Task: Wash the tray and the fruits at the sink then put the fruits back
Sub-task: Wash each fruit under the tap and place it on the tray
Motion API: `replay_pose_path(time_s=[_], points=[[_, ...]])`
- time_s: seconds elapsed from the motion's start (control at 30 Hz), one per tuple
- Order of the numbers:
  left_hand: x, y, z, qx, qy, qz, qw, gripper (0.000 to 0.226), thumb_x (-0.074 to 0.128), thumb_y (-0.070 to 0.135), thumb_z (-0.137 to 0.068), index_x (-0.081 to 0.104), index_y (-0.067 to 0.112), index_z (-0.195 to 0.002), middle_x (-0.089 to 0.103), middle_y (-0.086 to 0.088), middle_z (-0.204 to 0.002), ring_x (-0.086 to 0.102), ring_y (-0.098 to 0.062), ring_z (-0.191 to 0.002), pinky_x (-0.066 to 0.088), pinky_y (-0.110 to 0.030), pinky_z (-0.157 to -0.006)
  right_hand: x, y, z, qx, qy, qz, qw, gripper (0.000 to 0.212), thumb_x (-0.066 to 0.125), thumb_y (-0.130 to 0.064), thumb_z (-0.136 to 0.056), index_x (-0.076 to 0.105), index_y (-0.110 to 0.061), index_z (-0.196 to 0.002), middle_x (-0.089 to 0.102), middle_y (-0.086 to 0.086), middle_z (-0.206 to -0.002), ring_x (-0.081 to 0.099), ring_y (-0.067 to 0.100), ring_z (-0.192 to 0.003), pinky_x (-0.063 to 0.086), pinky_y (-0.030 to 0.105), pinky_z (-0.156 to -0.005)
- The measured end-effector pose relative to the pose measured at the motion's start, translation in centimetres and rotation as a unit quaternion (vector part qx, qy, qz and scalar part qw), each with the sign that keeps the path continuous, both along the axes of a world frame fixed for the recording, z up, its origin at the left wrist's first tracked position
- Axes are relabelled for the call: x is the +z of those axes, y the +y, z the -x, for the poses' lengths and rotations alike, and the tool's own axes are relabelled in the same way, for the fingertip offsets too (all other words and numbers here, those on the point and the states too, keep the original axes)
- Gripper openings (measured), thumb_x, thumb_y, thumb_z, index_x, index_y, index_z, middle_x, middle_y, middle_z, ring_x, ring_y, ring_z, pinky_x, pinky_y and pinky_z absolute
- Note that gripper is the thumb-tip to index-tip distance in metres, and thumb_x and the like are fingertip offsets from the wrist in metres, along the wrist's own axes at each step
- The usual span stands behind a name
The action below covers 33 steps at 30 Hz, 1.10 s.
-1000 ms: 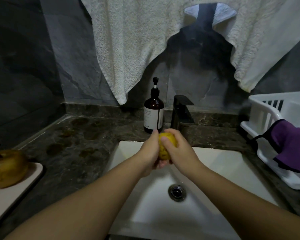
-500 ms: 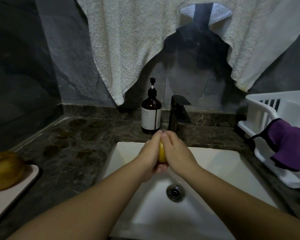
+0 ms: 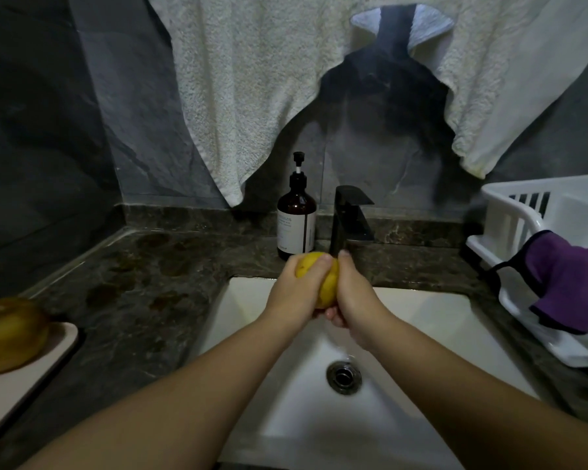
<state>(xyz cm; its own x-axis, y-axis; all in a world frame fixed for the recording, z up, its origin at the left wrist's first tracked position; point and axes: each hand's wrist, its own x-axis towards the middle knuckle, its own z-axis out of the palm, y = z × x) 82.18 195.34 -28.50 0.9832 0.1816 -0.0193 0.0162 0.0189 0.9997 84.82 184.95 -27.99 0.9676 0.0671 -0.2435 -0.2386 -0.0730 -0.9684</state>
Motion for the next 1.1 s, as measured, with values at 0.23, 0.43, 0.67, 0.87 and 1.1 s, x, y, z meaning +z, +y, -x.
replay_pose_path(time_s=[0.23, 0.43, 0.67, 0.87, 1.1], points=[[0.5, 2.3, 0.4, -0.047, 0.11, 0.279, 0.953, 0.06, 0.047, 0.06, -0.102, 0.066, 0.012, -0.131, 0.077, -0.02, -0.113, 0.078, -0.031, -0.097, 0.066, -0.038, -0.065, -0.5, -2.2, 0.7, 0.133, -0.193, 0.029, 0.972, 0.033, 0.063, -0.032, -0.1, 0.058, -0.048, -0.129, 0.061, 0.004, -0.121, 0.062, 0.008, -0.084, 0.047, 0.017, -0.054], [0.4, 1.6, 0.4, -0.084, 0.13, 0.254, 0.955, 0.057, 0.046, 0.059, -0.103, 0.069, 0.013, -0.127, 0.078, -0.015, -0.113, 0.078, -0.028, -0.101, 0.063, -0.034, -0.064, -0.7, -1.8, 0.8, 0.081, -0.159, 0.029, 0.984, 0.04, 0.073, -0.042, -0.092, 0.057, -0.042, -0.129, 0.065, -0.004, -0.107, 0.066, 0.007, -0.077, 0.046, 0.016, -0.047], [0.2, 1.4, 0.2, -0.096, 0.139, 0.266, 0.949, 0.056, 0.051, 0.058, -0.102, 0.064, 0.014, -0.134, 0.074, -0.022, -0.12, 0.076, -0.035, -0.102, 0.065, -0.04, -0.072, -0.6, -2.3, 0.6, 0.084, -0.132, 0.044, 0.987, 0.04, 0.065, -0.042, -0.096, 0.055, -0.043, -0.135, 0.062, 0.0, -0.114, 0.061, 0.016, -0.078, 0.047, 0.025, -0.051], [0.3, 2.0, -0.1, -0.084, 0.127, 0.344, 0.927, 0.062, 0.045, 0.06, -0.104, 0.065, 0.008, -0.133, 0.075, -0.022, -0.116, 0.078, -0.033, -0.097, 0.065, -0.041, -0.068, -1.1, -2.0, 1.0, 0.124, -0.288, 0.244, 0.917, 0.064, 0.06, -0.038, -0.099, 0.029, -0.056, -0.152, 0.038, -0.007, -0.142, 0.053, 0.002, -0.11, 0.044, 0.02, -0.09], [0.1, 2.3, -0.1, -0.08, 0.144, 0.361, 0.918, 0.073, 0.039, 0.066, -0.104, 0.057, 0.006, -0.142, 0.071, -0.027, -0.124, 0.073, -0.039, -0.109, 0.065, -0.045, -0.074, -0.9, -2.6, 1.3, 0.155, -0.373, 0.416, 0.815, 0.059, 0.062, -0.043, -0.096, 0.034, -0.049, -0.148, 0.038, -0.01, -0.153, 0.056, 0.004, -0.106, 0.048, 0.029, -0.09]])
